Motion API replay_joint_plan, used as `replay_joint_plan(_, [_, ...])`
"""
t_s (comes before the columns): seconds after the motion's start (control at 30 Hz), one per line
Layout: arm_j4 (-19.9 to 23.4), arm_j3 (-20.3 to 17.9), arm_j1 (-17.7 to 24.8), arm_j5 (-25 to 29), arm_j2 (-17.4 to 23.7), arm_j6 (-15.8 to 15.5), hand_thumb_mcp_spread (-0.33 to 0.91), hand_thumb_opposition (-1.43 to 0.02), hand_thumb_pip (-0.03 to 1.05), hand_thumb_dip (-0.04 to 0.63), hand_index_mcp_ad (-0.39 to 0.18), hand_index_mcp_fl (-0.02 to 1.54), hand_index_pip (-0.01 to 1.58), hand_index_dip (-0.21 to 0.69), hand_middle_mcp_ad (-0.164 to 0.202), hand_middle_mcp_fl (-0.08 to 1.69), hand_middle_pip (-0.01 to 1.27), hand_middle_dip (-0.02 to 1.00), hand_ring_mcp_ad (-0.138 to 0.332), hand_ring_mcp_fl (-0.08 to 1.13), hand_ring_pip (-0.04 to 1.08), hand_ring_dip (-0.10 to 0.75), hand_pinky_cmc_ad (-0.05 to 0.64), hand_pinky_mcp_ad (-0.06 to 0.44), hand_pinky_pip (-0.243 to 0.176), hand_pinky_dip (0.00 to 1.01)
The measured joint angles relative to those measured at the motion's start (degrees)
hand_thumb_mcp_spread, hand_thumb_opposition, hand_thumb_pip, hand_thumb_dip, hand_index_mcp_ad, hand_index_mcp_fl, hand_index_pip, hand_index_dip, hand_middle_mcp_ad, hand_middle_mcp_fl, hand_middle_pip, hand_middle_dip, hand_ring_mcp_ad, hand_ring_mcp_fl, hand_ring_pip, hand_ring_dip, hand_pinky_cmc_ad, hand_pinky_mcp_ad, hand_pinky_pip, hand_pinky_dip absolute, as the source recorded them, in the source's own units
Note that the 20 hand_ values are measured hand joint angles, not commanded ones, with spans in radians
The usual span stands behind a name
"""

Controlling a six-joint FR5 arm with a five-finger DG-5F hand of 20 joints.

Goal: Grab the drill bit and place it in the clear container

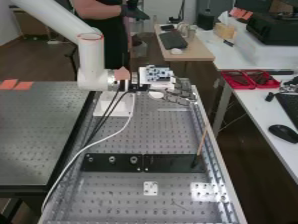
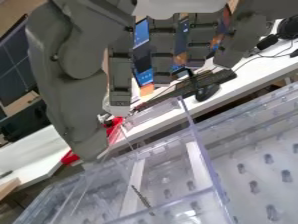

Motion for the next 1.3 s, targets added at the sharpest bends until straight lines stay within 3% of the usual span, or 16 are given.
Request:
replay_joint_plan(0.4, [-3.59, -3.43, -4.43, -2.68, 11.83, -3.01, 0.49, -0.80, 0.37, 0.283, -0.134, 0.43, 0.21, 0.361, 0.086, 0.23, 0.13, 0.22, 0.162, 0.04, 0.11, 0.059, 0.328, 0.187, -0.077, 0.15])
replay_joint_plan(0.77, [-3.87, -8.70, -8.88, -2.58, 23.56, -10.78, 0.43, -0.76, 0.29, 0.264, -0.127, 0.47, 0.09, 0.382, 0.082, 0.27, 0.13, 0.22, 0.162, 0.04, 0.11, 0.056, 0.332, 0.192, -0.077, 0.15])
replay_joint_plan(1.13, [-6.20, -10.20, -9.42, -0.83, 27.88, -17.51, 0.38, -0.73, 0.26, 0.161, -0.127, 0.51, 0.07, 0.314, 0.082, 0.26, 0.13, 0.22, 0.164, 0.03, 0.11, 0.056, 0.346, 0.265, -0.075, 0.16])
replay_joint_plan(1.3, [-8.43, -9.20, -9.31, -0.96, 28.00, -20.05, 0.35, -0.70, 0.21, 0.115, -0.127, 0.44, 0.06, 0.307, 0.082, 0.21, 0.13, 0.22, 0.164, 0.03, 0.11, 0.059, 0.417, 0.297, -0.075, 0.16])
